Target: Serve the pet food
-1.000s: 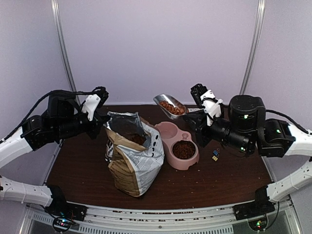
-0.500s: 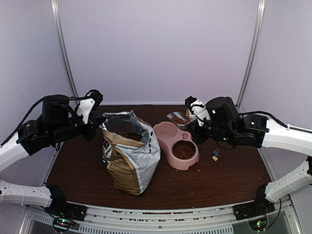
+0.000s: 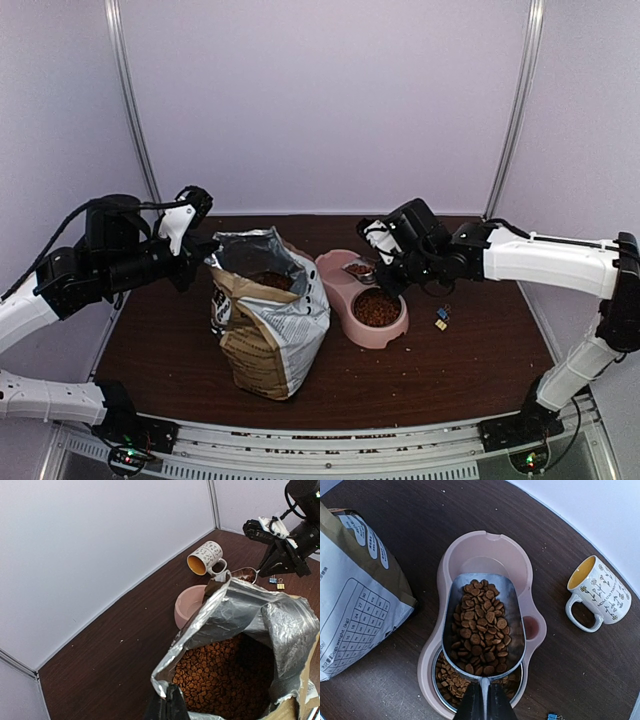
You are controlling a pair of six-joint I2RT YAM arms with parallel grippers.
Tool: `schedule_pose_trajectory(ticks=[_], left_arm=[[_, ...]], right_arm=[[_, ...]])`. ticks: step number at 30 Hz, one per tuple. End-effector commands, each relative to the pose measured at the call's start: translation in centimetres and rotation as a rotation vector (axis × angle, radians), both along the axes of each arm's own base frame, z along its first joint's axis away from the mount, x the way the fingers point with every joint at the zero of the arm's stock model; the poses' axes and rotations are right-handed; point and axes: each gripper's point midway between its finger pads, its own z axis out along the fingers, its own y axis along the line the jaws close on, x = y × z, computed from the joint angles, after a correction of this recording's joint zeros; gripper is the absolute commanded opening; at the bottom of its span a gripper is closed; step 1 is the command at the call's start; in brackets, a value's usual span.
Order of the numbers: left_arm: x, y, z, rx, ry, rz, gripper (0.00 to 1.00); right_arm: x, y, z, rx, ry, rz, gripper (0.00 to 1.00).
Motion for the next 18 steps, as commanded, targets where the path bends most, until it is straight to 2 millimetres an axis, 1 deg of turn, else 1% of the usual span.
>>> schedule_pose_trajectory(ticks=[1,4,18], left_arm=[[0.2,0.6,6.7,-0.157,-0.186,0.007,0.0],[0.1,0.5,6.8,-0.16,-0.187,0.002,0.0],[-0.1,0.5,7.0,-0.161,-0.191,-0.007,0.0]], right_arm=[[1.2,0.0,0.9,-0.012,0.002,0.0,0.0],[1.3,0.0,0.2,-0.052,0.025,0.003,0.0],[2.6,-0.6,-0.3,-0.184,0.085,-0.006,0.0]])
